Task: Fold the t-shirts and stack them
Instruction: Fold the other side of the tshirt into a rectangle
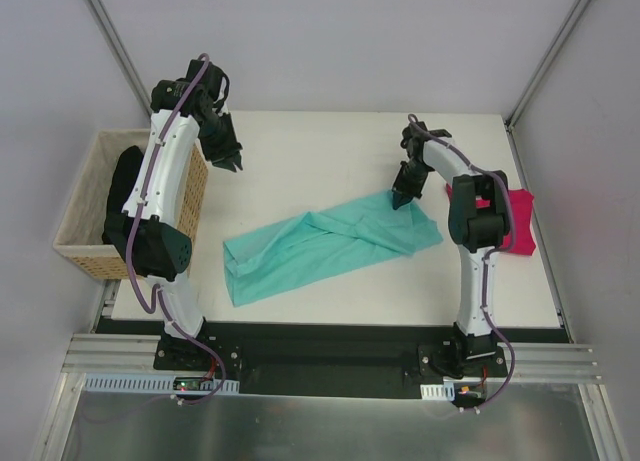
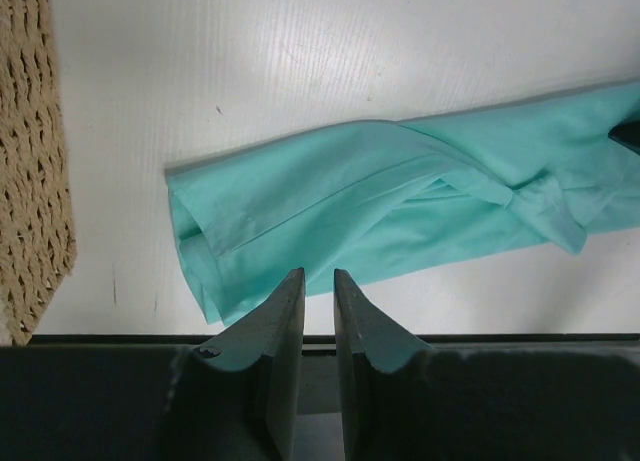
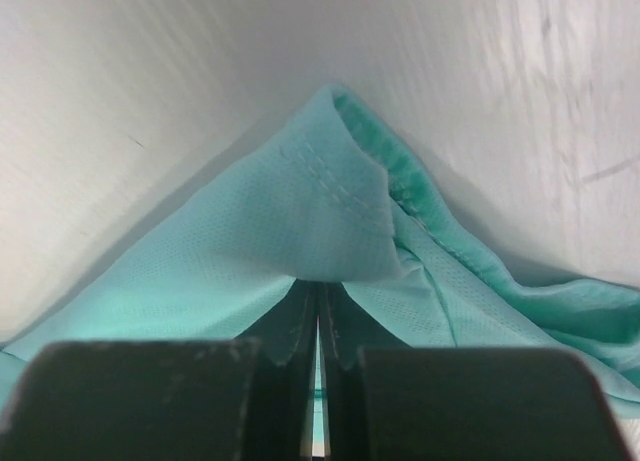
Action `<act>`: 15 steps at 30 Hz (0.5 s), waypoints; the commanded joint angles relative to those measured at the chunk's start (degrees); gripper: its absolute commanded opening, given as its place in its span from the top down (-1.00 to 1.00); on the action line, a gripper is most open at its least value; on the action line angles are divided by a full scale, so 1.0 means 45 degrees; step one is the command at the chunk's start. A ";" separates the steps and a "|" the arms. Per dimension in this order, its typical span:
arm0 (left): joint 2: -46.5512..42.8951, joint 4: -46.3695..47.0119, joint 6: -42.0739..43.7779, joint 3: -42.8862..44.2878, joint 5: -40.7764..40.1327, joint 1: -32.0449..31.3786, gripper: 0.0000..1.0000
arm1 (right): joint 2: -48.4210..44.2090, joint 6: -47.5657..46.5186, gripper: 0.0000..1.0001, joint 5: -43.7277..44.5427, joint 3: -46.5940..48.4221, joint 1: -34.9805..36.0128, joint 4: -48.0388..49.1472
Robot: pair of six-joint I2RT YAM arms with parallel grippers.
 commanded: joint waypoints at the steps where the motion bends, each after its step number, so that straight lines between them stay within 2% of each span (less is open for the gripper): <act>1: -0.0170 -0.1312 -0.0091 0.0445 -0.0121 -0.0004 0.66 | 0.0685 -0.0166 0.98 0.0231 0.1382 -0.0041 -0.0512; 6: -0.0326 -0.1332 -0.0032 0.0094 -0.0355 0.0035 0.65 | 0.1251 -0.0107 0.98 0.0212 0.2513 -0.0256 -0.0707; 12: -0.0502 -0.1312 0.0085 -0.0550 -0.0492 0.0035 0.65 | 0.1038 0.0029 0.95 0.0192 0.2634 -0.0354 -0.0611; 15: -0.0444 -0.1235 0.0105 -0.1019 -0.0473 0.0035 0.66 | 0.0940 0.0010 0.83 0.0251 0.2828 -0.0374 -0.0571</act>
